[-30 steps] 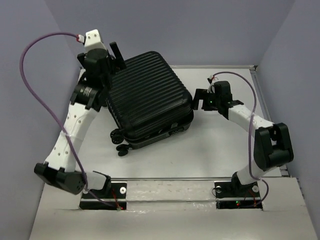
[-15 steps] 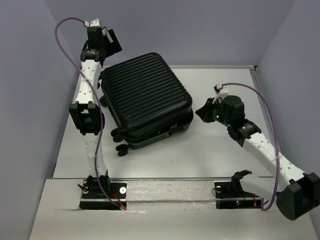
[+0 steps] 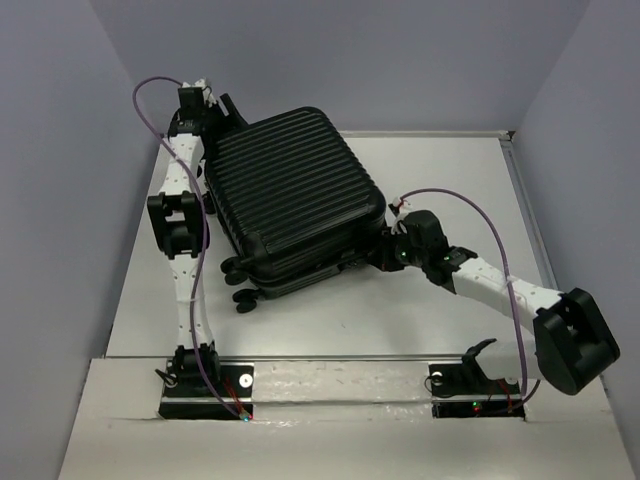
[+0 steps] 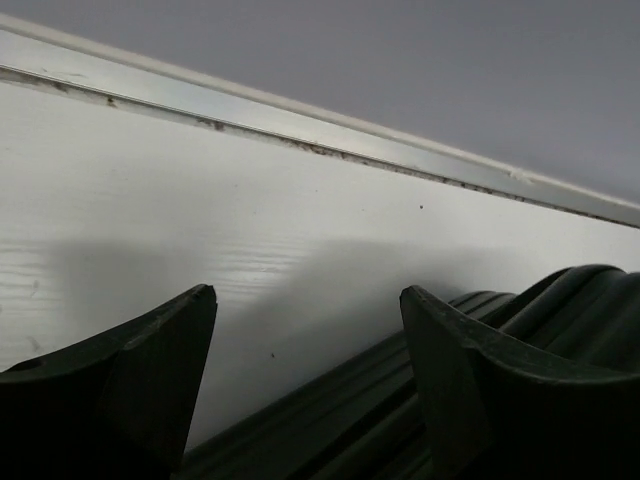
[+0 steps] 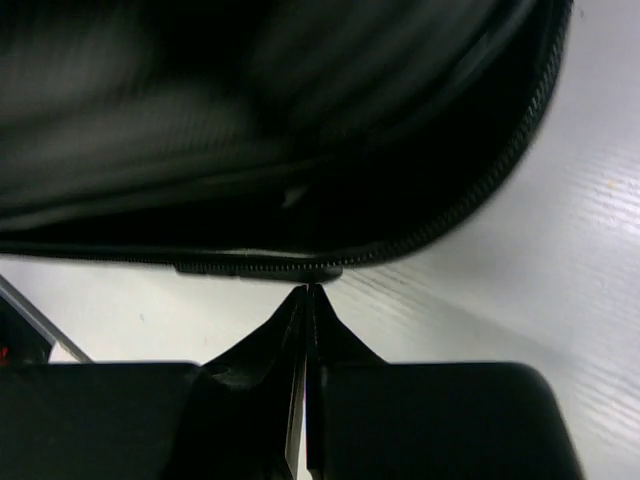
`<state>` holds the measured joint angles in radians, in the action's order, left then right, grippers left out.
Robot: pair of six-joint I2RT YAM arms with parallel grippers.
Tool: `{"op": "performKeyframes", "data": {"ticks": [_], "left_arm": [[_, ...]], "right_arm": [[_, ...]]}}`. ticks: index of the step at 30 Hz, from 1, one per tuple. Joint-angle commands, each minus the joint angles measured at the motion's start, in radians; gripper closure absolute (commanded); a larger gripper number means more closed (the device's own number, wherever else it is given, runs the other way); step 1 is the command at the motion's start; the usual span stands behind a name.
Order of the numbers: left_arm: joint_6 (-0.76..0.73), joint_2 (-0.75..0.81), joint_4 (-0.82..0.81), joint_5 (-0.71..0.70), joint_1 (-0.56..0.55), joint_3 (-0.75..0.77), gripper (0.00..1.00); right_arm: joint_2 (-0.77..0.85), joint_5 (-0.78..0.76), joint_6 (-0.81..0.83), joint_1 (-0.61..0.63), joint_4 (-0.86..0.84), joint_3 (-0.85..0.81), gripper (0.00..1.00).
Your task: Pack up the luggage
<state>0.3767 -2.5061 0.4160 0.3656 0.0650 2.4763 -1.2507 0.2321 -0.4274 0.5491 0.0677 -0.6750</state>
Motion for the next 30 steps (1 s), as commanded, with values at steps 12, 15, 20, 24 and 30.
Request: {"op": "performKeyframes", "data": {"ticks": [12,15,20,24,30], "left_arm": [[0.024,0.542,-0.229,0.023,-0.059,-0.933,0.16],[0.03,0.736,-0.249,-0.028,-0.06,-1.135,0.16],[0.028,1.13,-0.263,-0.083,-0.06,-1.474,0.14],[0.018,1.392,-0.215,-0.129,-0.059,-1.579,0.09],[-0.025,1.584,-0.137,-0.221,-0.06,-1.568,0.04]], "right_arm": [[-0.246,-0.005,-0.083,-0.104,-0.312,-0.265,0.93],[-0.37,0.106,-0.102,-0.14,-0.313,-0.411,0.93],[-0.742,0.342,-0.137,-0.164,-0.076,-0.986,0.83],[-0.774,0.297,-0.082,-0.192,0.095,-1.115,0.39],[-0.552,0.187,0.015,-0.265,0.145,-0.907,0.07]]}}
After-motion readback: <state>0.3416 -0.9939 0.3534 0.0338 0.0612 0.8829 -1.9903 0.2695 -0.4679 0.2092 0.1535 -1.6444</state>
